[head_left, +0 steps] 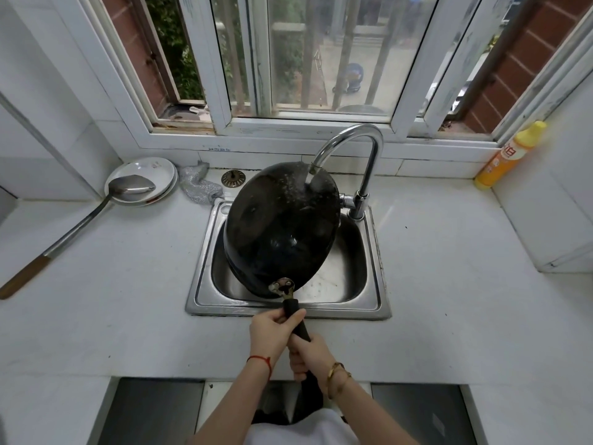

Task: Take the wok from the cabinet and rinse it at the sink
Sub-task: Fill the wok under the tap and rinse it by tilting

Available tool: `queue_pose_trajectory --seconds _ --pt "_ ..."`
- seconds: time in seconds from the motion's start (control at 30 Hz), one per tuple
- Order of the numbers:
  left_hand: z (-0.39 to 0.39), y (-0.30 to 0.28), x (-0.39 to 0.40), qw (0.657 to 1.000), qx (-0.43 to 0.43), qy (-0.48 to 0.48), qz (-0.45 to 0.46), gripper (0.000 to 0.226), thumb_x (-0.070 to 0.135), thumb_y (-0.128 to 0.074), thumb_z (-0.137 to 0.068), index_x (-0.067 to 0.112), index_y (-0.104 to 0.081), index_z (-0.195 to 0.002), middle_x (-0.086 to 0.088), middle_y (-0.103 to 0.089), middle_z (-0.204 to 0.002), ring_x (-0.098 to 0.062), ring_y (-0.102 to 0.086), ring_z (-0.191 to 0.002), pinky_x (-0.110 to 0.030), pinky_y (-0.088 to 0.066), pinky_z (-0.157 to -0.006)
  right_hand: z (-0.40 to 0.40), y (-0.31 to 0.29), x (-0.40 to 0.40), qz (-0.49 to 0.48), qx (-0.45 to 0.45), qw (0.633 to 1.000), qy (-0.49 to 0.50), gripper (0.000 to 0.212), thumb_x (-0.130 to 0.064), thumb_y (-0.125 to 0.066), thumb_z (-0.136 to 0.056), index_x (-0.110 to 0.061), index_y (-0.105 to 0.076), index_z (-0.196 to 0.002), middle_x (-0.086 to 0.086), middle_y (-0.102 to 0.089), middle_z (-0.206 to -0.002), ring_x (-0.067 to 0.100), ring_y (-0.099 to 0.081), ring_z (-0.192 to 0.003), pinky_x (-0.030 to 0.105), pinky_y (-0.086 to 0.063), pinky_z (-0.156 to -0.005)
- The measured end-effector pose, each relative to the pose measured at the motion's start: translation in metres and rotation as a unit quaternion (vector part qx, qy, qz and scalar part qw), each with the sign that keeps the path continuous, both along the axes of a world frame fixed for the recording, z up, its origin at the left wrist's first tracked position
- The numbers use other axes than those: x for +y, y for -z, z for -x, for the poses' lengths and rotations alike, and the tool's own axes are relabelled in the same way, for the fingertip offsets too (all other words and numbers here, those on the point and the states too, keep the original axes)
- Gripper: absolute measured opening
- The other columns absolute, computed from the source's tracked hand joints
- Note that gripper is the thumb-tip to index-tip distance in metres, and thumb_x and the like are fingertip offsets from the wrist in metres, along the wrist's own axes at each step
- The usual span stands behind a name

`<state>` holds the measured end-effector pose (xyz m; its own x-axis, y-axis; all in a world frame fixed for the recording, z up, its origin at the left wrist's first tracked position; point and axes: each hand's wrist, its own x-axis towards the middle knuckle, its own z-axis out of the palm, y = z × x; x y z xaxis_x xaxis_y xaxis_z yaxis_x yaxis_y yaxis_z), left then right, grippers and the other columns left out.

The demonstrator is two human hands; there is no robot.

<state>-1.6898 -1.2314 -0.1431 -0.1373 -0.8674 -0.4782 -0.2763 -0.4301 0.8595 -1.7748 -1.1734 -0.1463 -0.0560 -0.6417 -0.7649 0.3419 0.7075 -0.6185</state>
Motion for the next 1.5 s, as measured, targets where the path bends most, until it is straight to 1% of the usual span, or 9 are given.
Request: queue_pose_trajectory --seconds 0.23,0.4,0.53,0.83,1.03,1.13,1.2,1.33,1.5 --pt "0.008 -0.005 -0.001 1.0 -0.004 0.009 0.012 0.009 0.028 -0.081 -0.073 0.026 -0.073 -0.076 0.002 -0.076 -0.077 -0.007 -0.071 -0.08 -0.026 -0.057 -0.076 0.004 -0.001 -0.001 0.004 0.009 1.0 0.011 0.035 -0.018 -0.056 -0.089 -0.017 -0.041 -0.057 -0.003 -0.035 -0.045 0.011 -0.03 -0.036 0.018 -0.028 -0.038" --pt "0.013 -0.005 -0.004 0.999 -0.019 0.023 0.016 0.02 0.032 -0.082 -0.072 0.017 -0.077 -0.084 0.003 -0.076 -0.076 -0.008 -0.071 -0.078 -0.025 -0.057 -0.074 0.006 -0.001 -0.001 0.005 -0.011 1.0 0.027 0.038 -0.018 -0.055 -0.09 -0.018 -0.041 -0.055 -0.003 -0.035 -0.045 0.01 -0.031 -0.036 0.019 -0.029 -0.037" --pt "0.012 -0.006 -0.004 0.999 -0.03 0.034 0.02 0.022 0.034 -0.081 -0.072 0.014 -0.077 -0.081 0.002 -0.076 -0.072 -0.01 -0.072 -0.076 -0.025 -0.058 -0.071 0.004 -0.002 0.0 0.001 -0.038 0.999 0.039 0.041 -0.019 -0.054 -0.092 -0.018 -0.041 -0.053 -0.004 -0.035 -0.044 0.009 -0.031 -0.034 0.019 -0.029 -0.035" --pt "0.013 -0.008 0.002 1.0 -0.021 0.019 0.011 0.026 0.033 -0.081 -0.072 0.016 -0.076 -0.092 0.005 -0.075 -0.079 0.003 -0.068 -0.074 -0.007 -0.049 -0.058 0.002 -0.002 -0.001 -0.001 -0.068 0.996 0.053 0.044 -0.024 -0.053 -0.095 -0.018 -0.041 -0.054 -0.004 -0.034 -0.043 0.008 -0.031 -0.033 0.018 -0.028 -0.033" --pt "0.013 -0.005 0.005 1.0 -0.004 0.008 -0.023 0.031 0.036 -0.079 -0.073 0.015 -0.075 -0.096 0.002 -0.076 -0.085 -0.006 -0.069 -0.083 -0.015 -0.05 -0.066 0.002 -0.002 0.0 -0.002 -0.043 0.998 0.048 0.041 -0.023 -0.053 -0.095 -0.017 -0.044 -0.056 -0.003 -0.036 -0.045 0.009 -0.032 -0.034 0.018 -0.029 -0.035" --pt "0.012 -0.006 0.005 0.999 -0.003 -0.008 -0.036 0.02 0.037 -0.079 -0.073 0.02 -0.073 -0.083 0.002 -0.075 -0.082 -0.007 -0.067 -0.082 -0.016 -0.049 -0.066 0.001 -0.002 0.0 -0.006 -0.036 0.998 0.049 0.041 -0.022 -0.053 -0.094 -0.017 -0.042 -0.055 -0.003 -0.035 -0.045 0.009 -0.031 -0.035 0.018 -0.028 -0.035" --pt "0.012 -0.004 0.005 0.998 -0.007 -0.011 -0.054 0.021 0.041 -0.079 -0.072 0.022 -0.071 -0.077 0.001 -0.075 -0.08 -0.01 -0.068 -0.082 -0.022 -0.052 -0.071 0.001 -0.003 0.0 -0.007 -0.038 0.998 0.049 0.042 -0.023 -0.054 -0.094 -0.017 -0.042 -0.054 -0.003 -0.034 -0.045 0.009 -0.031 -0.035 0.018 -0.028 -0.035" --pt "0.01 0.001 0.005 0.995 0.019 0.001 -0.096 0.031 0.043 -0.08 -0.069 0.015 -0.075 -0.08 -0.004 -0.076 -0.079 -0.017 -0.071 -0.083 -0.033 -0.057 -0.081 0.001 -0.004 -0.002 -0.017 -0.047 0.997 0.057 0.042 -0.023 -0.054 -0.094 -0.017 -0.042 -0.055 -0.002 -0.033 -0.046 0.009 -0.031 -0.034 0.018 -0.027 -0.035" --pt "0.011 0.001 0.004 0.993 0.038 0.016 -0.115 0.033 0.043 -0.078 -0.072 0.012 -0.077 -0.082 -0.004 -0.077 -0.08 -0.019 -0.072 -0.086 -0.034 -0.057 -0.083 0.0 -0.003 -0.005 -0.029 -0.045 0.997 0.06 0.043 -0.029 -0.053 -0.095 -0.017 -0.041 -0.055 -0.002 -0.033 -0.044 0.01 -0.032 -0.033 0.018 -0.028 -0.035"
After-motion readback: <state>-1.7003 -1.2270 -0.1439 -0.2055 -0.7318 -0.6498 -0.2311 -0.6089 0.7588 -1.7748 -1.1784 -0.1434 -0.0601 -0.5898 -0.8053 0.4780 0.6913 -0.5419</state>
